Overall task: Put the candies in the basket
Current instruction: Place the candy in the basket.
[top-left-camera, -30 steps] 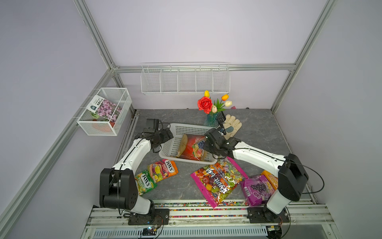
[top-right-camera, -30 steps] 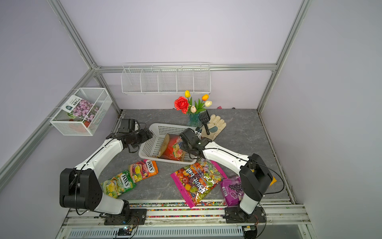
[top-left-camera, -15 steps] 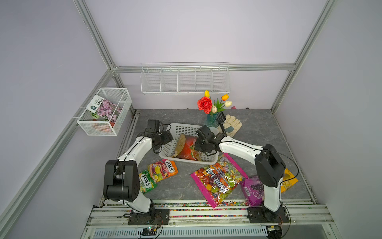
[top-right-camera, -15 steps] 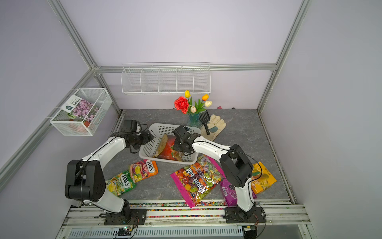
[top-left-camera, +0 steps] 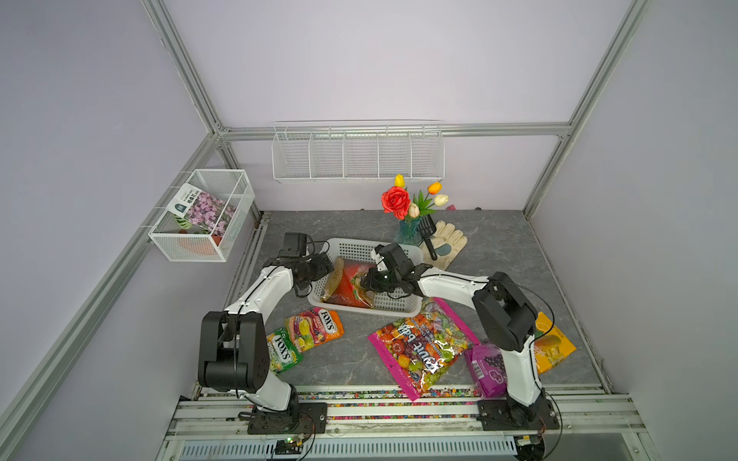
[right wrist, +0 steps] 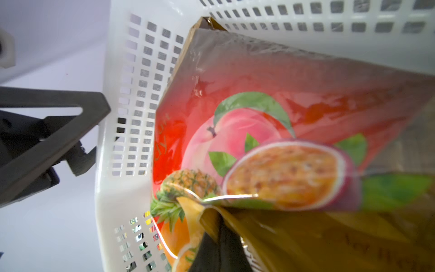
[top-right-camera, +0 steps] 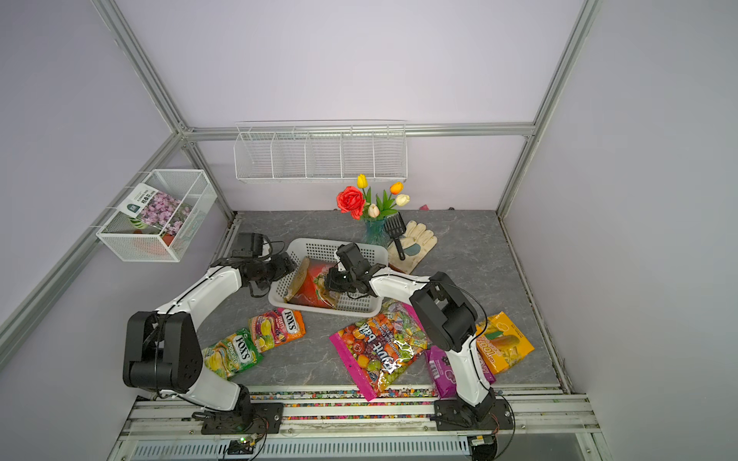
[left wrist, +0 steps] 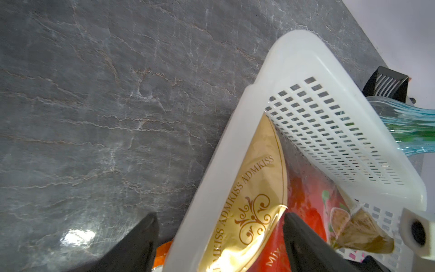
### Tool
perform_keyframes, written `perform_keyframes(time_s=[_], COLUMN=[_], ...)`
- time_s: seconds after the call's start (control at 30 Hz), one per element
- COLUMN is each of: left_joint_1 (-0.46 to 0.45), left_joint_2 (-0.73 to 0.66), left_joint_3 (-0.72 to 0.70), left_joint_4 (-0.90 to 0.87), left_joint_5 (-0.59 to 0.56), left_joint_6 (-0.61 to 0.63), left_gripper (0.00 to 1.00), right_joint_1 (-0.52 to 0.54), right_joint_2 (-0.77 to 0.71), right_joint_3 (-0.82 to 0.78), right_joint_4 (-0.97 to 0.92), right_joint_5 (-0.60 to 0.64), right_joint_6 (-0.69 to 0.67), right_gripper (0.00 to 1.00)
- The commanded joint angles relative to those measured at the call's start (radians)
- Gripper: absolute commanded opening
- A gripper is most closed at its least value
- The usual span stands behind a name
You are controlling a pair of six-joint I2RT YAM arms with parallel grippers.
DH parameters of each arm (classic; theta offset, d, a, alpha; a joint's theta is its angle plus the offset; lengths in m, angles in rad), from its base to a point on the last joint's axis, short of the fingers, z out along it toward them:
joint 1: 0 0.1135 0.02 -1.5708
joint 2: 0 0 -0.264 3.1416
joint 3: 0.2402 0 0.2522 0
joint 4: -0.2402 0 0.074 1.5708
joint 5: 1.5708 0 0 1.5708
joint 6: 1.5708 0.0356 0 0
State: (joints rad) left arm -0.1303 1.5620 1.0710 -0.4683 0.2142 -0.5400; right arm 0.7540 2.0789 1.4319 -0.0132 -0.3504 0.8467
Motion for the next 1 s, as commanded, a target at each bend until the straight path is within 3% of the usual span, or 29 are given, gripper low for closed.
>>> perform_keyframes(time_s=[0.0,0.07,0.17,0.23,0.37,0.57,0.7,0.77,0.97], left_joint_1=[-0.02,-0.02,-0.02,-0.02,-0.02,-0.018,-0.018,-0.018,-0.019], left_joint_2=[-0.038,-0.043,-0.052,-0.063,-0.101,-0.156,-0.175,-0.187,-0.229], left_joint_3=[-0.016,-0.011,-0.009,-0.009,-0.015,-0.01,0.006,0.01,0.016], left_joint_4=[-0.012,-0.018,-0.027,-0.03,-0.036,-0.052,-0.077,-0.081,-0.08], left_joint_5=[0.07,0.053,0.022,0.0,-0.076,-0.126,-0.128,-0.125,-0.116], left_joint_6=[-0.014,-0.009,-0.013,-0.017,-0.019,0.02,0.035,0.034,0.042], left_gripper=[0.85,0.86,0.87,0.87,0.87,0.87,0.87,0.87,0.87], right_joint_1=[0.002,0.002,0.0,-0.004,-0.003,0.011,0.059,0.07,0.095], right_joint_2=[-0.036,-0.067,-0.101,-0.131,-0.176,-0.192,-0.237,-0.283,-0.364], right_joint_3=[-0.015,0.013,0.047,0.05,0.066,0.11,0.135,0.119,0.124], right_joint_4=[-0.068,-0.228,-0.421,-0.51,-0.644,-0.778,-0.874,-0.868,-0.733], right_joint_5=[-0.007,0.075,0.191,0.27,0.394,0.466,0.656,0.637,0.363], right_joint_6=[-0.05,-0.108,-0.156,-0.165,-0.187,-0.257,-0.279,-0.303,-0.421], right_gripper=[0.0,0.0,0.19,0.25,0.29,0.31,0.32,0.33,0.33])
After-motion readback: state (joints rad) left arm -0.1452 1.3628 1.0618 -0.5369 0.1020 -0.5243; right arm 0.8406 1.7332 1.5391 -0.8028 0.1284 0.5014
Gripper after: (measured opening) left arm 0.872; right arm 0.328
